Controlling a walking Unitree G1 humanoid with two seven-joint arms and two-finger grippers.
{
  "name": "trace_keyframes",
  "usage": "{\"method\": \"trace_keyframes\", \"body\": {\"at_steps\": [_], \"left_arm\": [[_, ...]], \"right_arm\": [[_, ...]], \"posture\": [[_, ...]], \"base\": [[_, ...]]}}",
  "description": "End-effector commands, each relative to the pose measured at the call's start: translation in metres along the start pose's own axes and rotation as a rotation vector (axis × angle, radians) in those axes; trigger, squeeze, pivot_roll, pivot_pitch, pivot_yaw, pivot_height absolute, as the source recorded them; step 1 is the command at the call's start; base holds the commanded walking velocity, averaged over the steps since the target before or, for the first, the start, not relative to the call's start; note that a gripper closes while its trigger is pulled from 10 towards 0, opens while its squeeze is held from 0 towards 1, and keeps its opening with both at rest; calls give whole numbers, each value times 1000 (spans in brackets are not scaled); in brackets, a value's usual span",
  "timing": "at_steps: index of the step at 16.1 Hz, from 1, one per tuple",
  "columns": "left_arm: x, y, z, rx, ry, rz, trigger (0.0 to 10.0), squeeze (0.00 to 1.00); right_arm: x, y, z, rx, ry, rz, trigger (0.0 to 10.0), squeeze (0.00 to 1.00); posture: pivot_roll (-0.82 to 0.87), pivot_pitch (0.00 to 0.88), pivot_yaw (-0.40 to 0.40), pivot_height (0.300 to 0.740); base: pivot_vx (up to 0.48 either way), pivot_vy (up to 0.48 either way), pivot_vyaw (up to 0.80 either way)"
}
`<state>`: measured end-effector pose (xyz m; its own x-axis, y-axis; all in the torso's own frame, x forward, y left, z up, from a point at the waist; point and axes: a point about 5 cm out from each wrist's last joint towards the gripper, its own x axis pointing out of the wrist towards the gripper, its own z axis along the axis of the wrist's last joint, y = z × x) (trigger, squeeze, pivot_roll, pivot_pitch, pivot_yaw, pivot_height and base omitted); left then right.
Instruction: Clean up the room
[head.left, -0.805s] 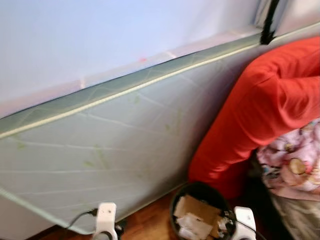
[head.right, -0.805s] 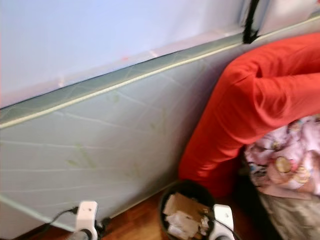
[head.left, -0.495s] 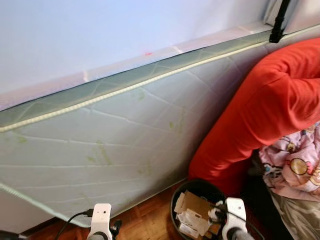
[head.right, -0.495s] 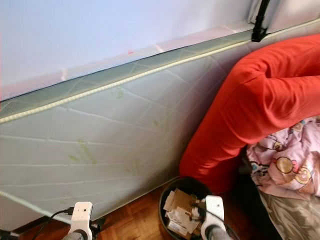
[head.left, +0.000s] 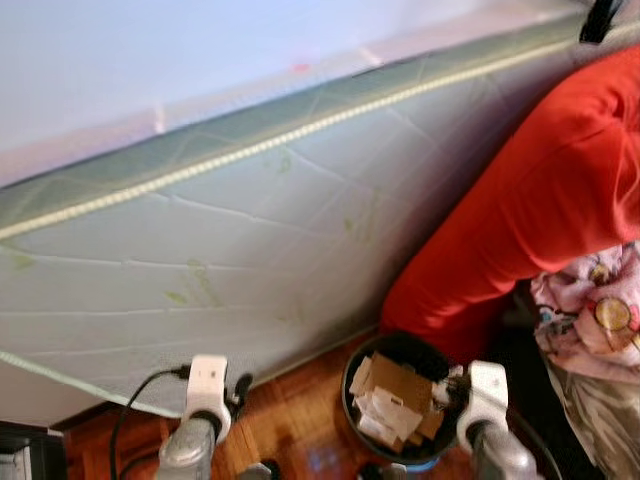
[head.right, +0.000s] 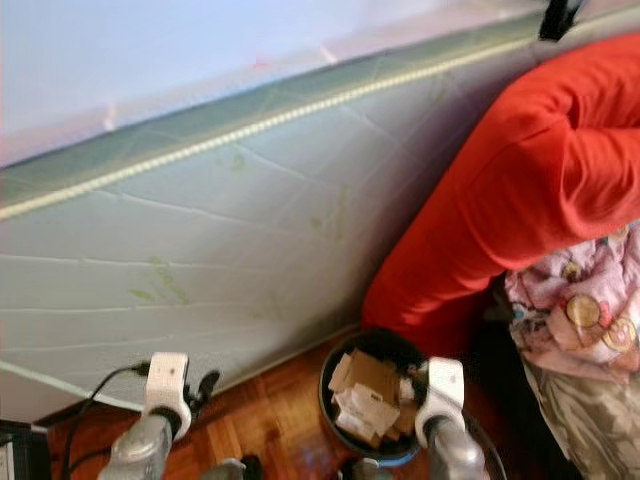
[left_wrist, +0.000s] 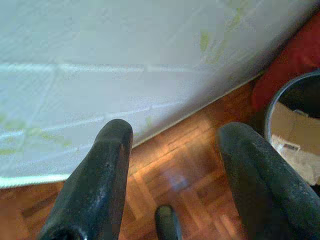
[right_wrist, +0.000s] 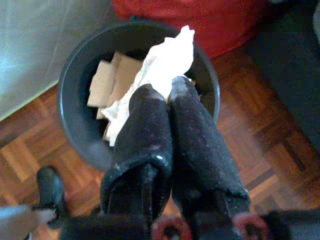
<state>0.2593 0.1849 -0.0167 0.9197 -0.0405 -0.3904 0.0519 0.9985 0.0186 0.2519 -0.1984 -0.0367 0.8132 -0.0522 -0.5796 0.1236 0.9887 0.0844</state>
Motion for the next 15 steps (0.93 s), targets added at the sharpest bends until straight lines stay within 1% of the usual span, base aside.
{"method": "trace_keyframes", "body": {"at_steps": [1,4,7,10,15], "left_arm": [[-4,-2,-6,-19,1,-4,10000,0],[-5,-4,-1,-21,-38,-12,10000,0],[-9,-5,2,-24,-72,-20,10000,0],[-11,-4,4,-22,-84,-20,10000,0],[-12,-1,9,-15,-96,-21,10000,0]], "right_arm": [[2,7,3,12,3,-1,10000,0],[6,11,13,7,-19,15,10000,0],[6,12,12,4,-15,21,10000,0],[5,12,10,15,-12,25,10000,0],[5,13,12,25,-34,40,10000,0]], "posture": [[137,316,-19,740],[150,323,-21,740],[161,325,-20,740],[169,325,-12,740],[174,339,-4,740]], "base": [[0,0,0],[0,0,0],[0,0,0],[0,0,0],[0,0,0]]}}
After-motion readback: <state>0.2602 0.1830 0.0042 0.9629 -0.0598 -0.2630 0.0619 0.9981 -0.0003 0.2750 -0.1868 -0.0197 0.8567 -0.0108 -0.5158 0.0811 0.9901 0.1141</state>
